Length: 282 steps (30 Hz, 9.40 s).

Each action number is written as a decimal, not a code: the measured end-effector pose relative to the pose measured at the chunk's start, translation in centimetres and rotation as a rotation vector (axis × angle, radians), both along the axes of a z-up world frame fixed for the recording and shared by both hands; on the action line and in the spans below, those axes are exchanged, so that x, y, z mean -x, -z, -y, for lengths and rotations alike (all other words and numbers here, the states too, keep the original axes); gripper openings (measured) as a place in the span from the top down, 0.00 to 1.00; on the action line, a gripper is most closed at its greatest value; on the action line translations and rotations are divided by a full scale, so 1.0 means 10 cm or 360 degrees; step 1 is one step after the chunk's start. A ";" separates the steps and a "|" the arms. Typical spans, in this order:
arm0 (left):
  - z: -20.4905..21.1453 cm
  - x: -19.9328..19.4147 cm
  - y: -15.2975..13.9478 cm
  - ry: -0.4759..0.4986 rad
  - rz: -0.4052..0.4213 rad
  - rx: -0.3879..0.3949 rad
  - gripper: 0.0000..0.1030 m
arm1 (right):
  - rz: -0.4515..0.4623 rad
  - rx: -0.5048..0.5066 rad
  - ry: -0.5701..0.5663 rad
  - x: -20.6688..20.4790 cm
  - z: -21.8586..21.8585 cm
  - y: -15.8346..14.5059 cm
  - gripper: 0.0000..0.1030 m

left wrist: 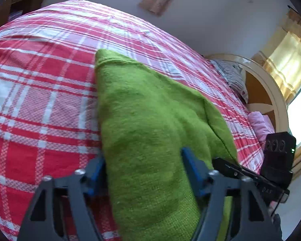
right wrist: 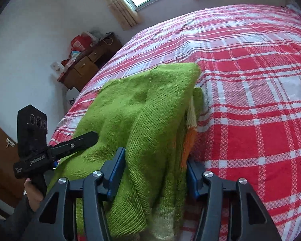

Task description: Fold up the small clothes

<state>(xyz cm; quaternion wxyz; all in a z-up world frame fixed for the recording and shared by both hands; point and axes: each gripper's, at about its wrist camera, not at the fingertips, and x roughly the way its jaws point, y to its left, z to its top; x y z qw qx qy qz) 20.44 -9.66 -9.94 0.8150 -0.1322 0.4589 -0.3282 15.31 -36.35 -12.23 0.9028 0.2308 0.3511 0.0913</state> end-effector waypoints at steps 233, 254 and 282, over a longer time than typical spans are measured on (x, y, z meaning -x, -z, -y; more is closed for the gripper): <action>-3.01 1.32 -0.21 -0.0968 0.0190 -0.0921 0.11 | 0.0317 0.0845 -0.0483 0.30 -4.09 -0.12 0.86; -2.86 2.44 -0.01 -0.0912 0.0147 -0.1054 0.11 | 0.0180 0.0650 -0.0270 1.53 -3.70 -0.19 0.32; -2.66 3.31 -1.33 -0.1040 0.0544 -0.0942 0.00 | 0.0355 0.0692 -0.0083 2.54 -3.56 -1.20 0.32</action>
